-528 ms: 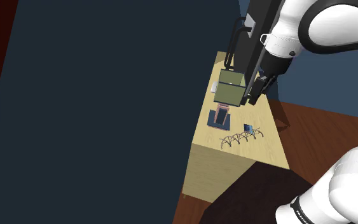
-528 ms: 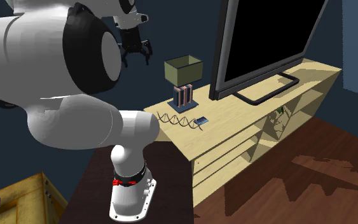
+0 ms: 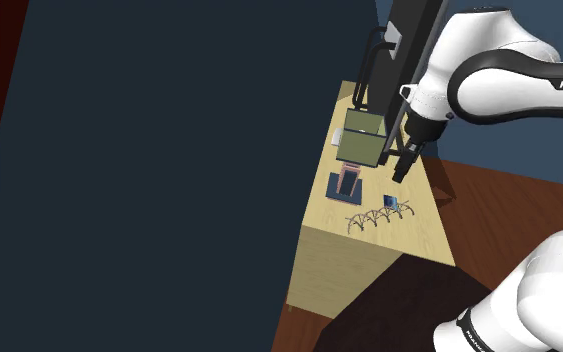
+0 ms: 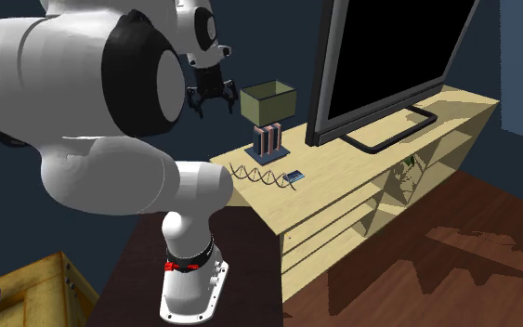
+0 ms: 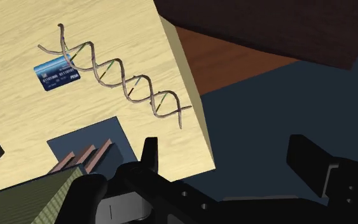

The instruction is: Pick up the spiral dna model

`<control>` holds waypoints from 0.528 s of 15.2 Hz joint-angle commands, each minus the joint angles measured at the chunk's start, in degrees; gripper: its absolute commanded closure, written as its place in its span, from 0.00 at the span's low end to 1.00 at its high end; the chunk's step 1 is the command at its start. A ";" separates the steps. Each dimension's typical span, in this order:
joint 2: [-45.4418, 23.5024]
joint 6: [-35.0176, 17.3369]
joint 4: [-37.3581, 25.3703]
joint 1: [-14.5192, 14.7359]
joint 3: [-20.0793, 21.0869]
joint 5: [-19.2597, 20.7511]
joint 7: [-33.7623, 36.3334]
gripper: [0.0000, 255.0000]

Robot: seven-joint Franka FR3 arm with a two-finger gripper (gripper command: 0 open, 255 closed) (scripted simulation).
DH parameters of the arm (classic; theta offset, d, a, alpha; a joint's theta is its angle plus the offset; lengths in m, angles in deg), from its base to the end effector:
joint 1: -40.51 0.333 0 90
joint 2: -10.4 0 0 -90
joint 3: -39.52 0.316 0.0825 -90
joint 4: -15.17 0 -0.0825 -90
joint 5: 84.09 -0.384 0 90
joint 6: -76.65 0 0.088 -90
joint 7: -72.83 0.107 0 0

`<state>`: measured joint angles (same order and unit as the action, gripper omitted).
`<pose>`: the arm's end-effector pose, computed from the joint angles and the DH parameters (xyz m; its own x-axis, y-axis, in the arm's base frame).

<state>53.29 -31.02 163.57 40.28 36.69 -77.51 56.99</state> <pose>0.3288 -0.0273 0.4938 0.9639 0.2658 0.0139 0.2637 -0.9609 0.0839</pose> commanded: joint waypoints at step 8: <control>-10.29 -17.80 7.86 -1.21 -8.53 7.97 -15.46 0.00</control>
<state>45.13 -46.06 170.88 39.27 29.32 -70.58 43.46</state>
